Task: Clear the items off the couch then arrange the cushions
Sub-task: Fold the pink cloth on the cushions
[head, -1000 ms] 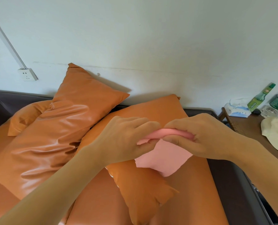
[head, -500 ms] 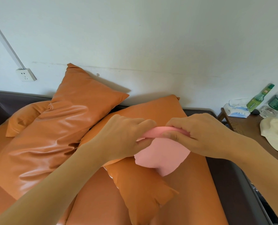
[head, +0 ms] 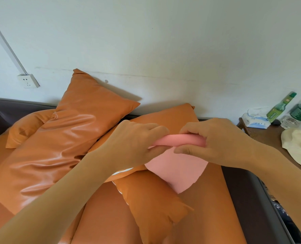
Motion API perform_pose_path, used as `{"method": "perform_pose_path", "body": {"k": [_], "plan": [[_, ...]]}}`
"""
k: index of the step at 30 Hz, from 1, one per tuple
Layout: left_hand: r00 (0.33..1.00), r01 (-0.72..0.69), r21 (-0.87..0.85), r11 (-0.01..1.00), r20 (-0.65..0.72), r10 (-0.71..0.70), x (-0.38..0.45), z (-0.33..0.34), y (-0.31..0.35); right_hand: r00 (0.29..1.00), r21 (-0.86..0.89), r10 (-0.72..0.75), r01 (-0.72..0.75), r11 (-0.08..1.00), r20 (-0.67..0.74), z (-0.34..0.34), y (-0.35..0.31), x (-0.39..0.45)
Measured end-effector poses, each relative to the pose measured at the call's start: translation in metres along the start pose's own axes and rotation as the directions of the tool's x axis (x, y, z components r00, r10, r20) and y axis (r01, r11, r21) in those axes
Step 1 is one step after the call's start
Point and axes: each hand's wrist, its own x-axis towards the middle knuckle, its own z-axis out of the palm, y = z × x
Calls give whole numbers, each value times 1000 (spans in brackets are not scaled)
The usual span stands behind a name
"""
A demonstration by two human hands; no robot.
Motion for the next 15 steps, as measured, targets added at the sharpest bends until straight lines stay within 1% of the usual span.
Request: {"method": "perform_pose_path", "body": {"k": [3, 5, 11, 13, 15], "plan": [[996, 69, -56, 996, 60, -66, -2, 0, -4, 995, -67, -62, 57, 996, -82, 1, -2, 1], [995, 83, -71, 994, 58, -79, -2, -1, -5, 990, -65, -83, 76, 995, -113, 0, -2, 1], [1000, 17, 4, 1000, 12, -17, 4, -8, -3, 1000, 48, -20, 21, 999, -15, -6, 0, 1], [1000, 7, -18, 1000, -2, -7, 6, -7, -2, 1000, 20, -19, 20, 1000, -22, -8, 0, 1], [1000, 6, -45, 999, -2, -6, 8, -6, -2, 998, -17, -28, 27, 999, -62, -9, -2, 0]]}}
